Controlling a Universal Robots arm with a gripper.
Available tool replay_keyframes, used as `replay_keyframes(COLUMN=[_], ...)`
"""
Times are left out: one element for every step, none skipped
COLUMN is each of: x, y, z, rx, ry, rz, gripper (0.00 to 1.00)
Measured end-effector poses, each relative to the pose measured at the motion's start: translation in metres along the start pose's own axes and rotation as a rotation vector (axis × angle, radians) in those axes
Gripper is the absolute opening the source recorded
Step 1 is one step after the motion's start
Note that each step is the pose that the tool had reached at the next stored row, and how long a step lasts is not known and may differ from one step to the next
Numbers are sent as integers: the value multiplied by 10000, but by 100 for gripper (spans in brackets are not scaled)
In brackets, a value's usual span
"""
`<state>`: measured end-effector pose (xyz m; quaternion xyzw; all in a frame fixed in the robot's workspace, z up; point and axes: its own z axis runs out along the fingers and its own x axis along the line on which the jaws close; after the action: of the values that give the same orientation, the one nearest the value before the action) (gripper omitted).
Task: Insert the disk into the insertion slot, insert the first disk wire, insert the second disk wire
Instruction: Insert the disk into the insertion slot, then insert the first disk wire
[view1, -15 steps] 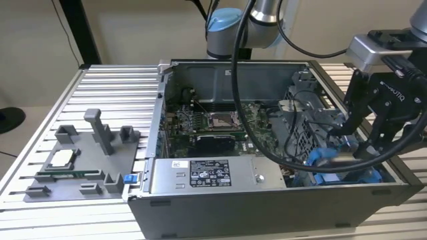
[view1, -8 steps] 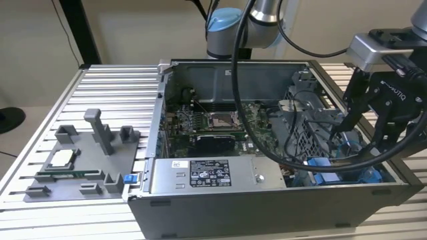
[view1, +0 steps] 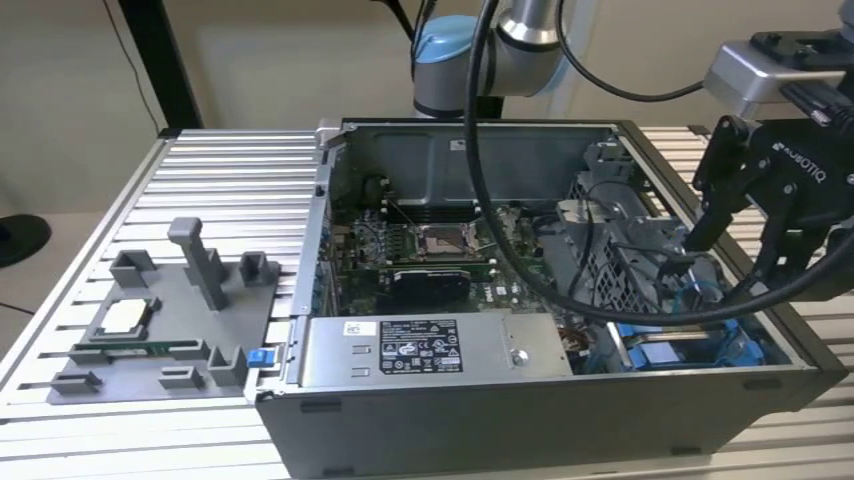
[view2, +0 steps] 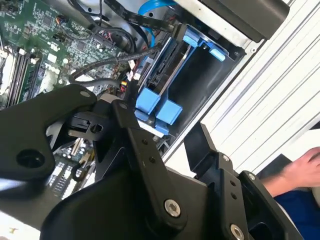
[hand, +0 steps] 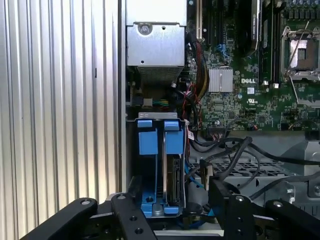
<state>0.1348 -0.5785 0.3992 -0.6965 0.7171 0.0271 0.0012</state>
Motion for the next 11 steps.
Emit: replay_keyframes(x=[-22,-48,-75,-99,-115,-119,-122,-127,-130,-131,-132], y=[2,7,9,13,16,18,22,26,29,30,31], z=[1,4,10,14,18,24,31,37,46,56,64], rx=[2,5,6,8,16,29,32,33,33,34,34], ry=[1,3,2,4,3,1,0,2,2,1,0], rz=[-1,1,2,4,7,8,8,8,7,7,6], gripper=[100,100,100,100,100,100,100,100,100,100,100])
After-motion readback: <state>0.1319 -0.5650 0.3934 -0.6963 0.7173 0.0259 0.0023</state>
